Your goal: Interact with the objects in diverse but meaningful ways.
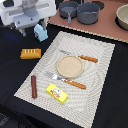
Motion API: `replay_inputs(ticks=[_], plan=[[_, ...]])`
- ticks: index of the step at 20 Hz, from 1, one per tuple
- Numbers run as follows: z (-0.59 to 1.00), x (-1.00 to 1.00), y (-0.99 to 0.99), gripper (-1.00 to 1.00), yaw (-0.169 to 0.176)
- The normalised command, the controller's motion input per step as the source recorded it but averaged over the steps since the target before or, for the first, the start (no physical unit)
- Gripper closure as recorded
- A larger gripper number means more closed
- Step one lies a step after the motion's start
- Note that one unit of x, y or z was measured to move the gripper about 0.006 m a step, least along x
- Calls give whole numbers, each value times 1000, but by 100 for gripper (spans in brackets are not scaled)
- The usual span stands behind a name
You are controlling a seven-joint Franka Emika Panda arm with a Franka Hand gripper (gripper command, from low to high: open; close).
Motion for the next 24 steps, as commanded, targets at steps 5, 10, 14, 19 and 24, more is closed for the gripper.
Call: replay_inputs(ticks=[5, 10, 14, 19, 24], plan=[[6, -416, 468, -100, 93], [1, -92, 261, -100, 99], [23, 0, 272, -100, 220], [-1, -61, 209, -100, 203], [-59, -99, 135, -100, 186]])
